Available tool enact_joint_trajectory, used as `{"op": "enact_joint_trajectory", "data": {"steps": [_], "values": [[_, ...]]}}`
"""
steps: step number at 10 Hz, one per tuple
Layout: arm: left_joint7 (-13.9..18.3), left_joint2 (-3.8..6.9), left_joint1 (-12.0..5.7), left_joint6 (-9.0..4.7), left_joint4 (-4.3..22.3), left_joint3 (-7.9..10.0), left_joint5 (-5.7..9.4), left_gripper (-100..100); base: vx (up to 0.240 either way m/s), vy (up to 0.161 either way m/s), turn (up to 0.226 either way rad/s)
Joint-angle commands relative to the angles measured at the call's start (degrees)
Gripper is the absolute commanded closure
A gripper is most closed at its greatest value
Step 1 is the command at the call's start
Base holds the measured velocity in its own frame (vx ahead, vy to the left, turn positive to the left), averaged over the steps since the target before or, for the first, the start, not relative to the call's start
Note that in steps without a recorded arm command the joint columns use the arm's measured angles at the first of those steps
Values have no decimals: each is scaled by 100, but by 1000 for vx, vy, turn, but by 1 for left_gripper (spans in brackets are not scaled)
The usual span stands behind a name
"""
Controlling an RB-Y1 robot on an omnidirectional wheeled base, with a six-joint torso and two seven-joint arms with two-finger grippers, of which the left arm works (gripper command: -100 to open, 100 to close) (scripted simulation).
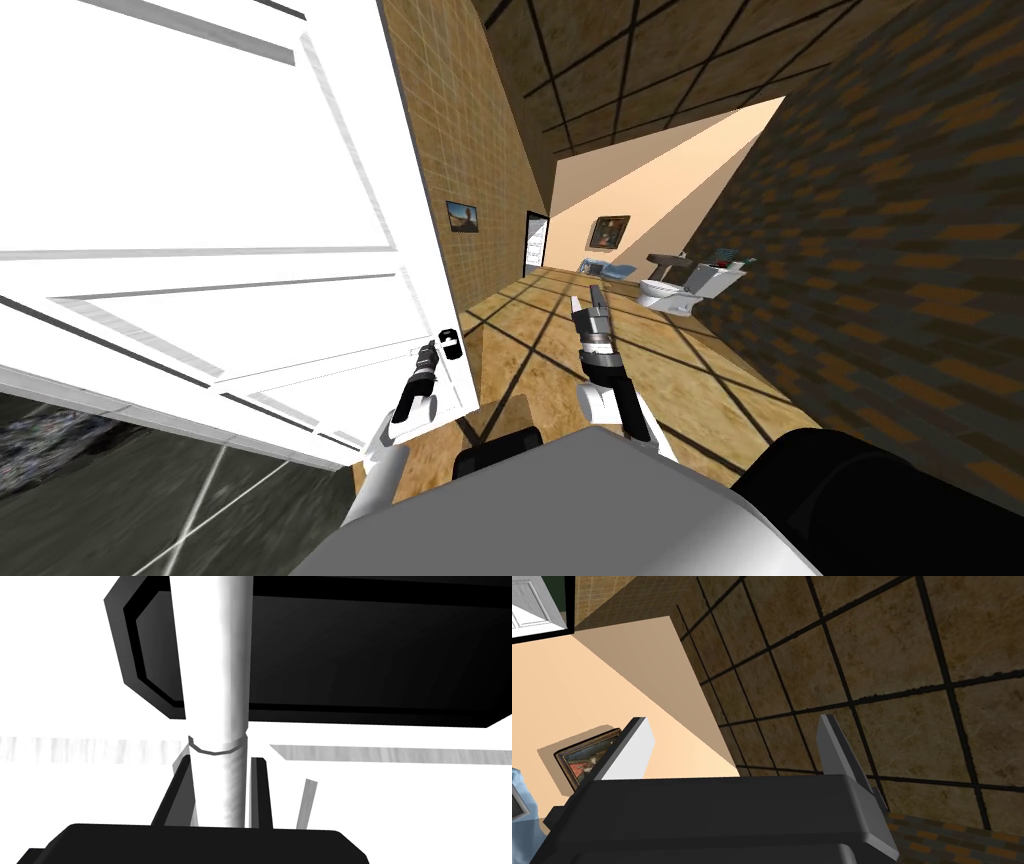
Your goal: Push the door open
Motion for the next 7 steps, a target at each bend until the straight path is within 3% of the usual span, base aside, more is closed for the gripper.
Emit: {"op": "enact_joint_trajectory", "data": {"steps": [1,2,3,4,7], "values": [[-23,-14,-38,-3,-19,117,18,100,170,-118,77],[-37,-49,-28,-2,-28,183,27,100,162,-108,73],[-29,-29,0,14,-46,152,21,100,80,-40,46],[-52,35,10,13,-69,292,44,100,114,-36,57],[-83,72,31,14,-90,449,68,100,203,-77,54]]}}
